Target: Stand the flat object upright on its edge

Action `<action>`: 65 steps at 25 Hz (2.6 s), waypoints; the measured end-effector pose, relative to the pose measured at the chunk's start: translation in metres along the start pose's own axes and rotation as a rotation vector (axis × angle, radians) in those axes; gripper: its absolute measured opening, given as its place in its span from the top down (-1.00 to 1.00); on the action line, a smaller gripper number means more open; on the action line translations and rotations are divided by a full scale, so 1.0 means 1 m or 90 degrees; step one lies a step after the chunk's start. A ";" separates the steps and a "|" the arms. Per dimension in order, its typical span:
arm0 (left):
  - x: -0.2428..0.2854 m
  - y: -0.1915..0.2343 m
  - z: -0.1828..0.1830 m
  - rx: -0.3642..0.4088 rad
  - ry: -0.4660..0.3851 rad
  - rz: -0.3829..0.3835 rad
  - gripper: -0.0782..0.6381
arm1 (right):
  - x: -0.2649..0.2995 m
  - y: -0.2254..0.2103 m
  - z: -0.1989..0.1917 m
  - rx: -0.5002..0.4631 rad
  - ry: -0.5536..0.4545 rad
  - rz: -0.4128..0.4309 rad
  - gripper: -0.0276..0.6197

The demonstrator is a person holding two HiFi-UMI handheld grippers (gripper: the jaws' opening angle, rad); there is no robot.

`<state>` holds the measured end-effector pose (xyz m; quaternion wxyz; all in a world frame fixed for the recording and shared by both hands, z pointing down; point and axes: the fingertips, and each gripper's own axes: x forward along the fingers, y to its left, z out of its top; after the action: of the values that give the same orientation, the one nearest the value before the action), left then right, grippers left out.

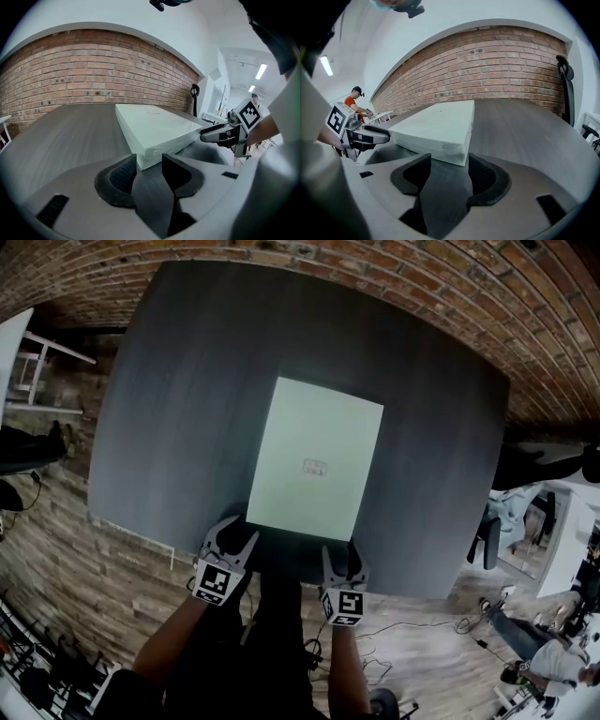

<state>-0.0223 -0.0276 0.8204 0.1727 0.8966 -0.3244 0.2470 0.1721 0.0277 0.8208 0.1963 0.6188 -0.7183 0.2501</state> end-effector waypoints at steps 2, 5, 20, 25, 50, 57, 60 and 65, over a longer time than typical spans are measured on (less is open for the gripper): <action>0.002 0.001 0.002 0.001 -0.001 -0.007 0.34 | 0.002 0.001 0.001 -0.002 -0.001 0.008 0.16; 0.007 0.000 0.004 -0.004 -0.001 -0.028 0.34 | 0.006 0.003 0.002 -0.004 -0.002 0.019 0.16; 0.006 -0.008 0.007 0.010 0.000 -0.054 0.25 | 0.004 0.008 0.006 -0.015 -0.006 0.027 0.16; -0.002 -0.011 0.014 0.019 -0.001 -0.058 0.25 | -0.004 0.010 0.012 -0.021 -0.010 0.027 0.16; -0.074 -0.021 0.077 0.018 -0.047 -0.050 0.20 | -0.070 0.041 0.078 -0.051 -0.052 0.047 0.17; -0.091 -0.022 0.097 0.027 -0.060 -0.053 0.20 | -0.085 0.047 0.104 -0.060 -0.079 0.057 0.19; -0.096 -0.024 0.105 0.029 -0.068 -0.055 0.20 | -0.089 0.047 0.113 -0.062 -0.090 0.057 0.19; -0.103 -0.026 0.117 0.023 -0.083 -0.054 0.18 | -0.096 0.047 0.127 -0.061 -0.110 0.060 0.21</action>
<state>-0.0356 -0.0125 0.6634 0.1453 0.9267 -0.2920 0.1865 0.1443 0.0327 0.6572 0.1513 0.5937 -0.7718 0.1700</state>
